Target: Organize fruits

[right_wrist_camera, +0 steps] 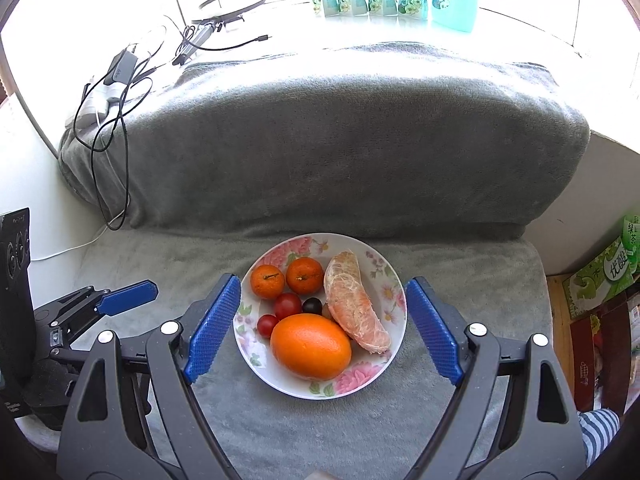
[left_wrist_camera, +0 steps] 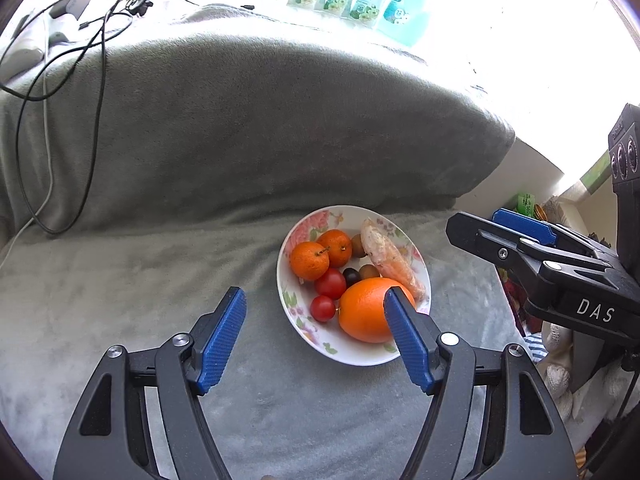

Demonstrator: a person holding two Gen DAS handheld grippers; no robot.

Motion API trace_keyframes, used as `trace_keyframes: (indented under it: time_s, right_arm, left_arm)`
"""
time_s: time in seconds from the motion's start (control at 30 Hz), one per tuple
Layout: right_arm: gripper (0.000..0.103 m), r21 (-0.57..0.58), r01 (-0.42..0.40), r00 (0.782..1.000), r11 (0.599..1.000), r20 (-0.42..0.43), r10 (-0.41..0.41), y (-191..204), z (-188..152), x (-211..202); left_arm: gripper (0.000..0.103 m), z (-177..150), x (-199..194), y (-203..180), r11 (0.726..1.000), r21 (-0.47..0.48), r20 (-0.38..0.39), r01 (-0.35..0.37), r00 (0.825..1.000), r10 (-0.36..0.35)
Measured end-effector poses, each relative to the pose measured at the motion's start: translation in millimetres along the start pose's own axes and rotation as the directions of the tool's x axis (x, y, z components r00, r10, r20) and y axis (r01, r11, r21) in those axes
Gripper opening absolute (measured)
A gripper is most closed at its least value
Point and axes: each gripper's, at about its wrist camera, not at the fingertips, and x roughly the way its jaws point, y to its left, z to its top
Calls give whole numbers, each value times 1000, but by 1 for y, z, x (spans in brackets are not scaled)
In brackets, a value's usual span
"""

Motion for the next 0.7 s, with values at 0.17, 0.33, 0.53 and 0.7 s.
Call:
trace_keyframes:
  time_s: [0.17,0.33,0.53,0.7]
  right_arm:
    - [88,-6,19,1000,1000,22,-19,4,-1,-12]
    - [92,5,31,999,1000,42,-31,5,-5,-24]
    - [93,17,37,998,999,56,-38,8,-9,-34]
    - [93,23,33,997,999,63,-34,8,-11,-40]
  left_arm:
    - [71,0,-10,0,1000,-10,8,-9,1000,9]
    - [72,1,-27,-3,1000,1,37,-30,999,30]
    - [72,1,-42,-4,997,-11,54,-74,996,74]
    - [72,1,-47,-2,995,-16,58,-95,994,96]
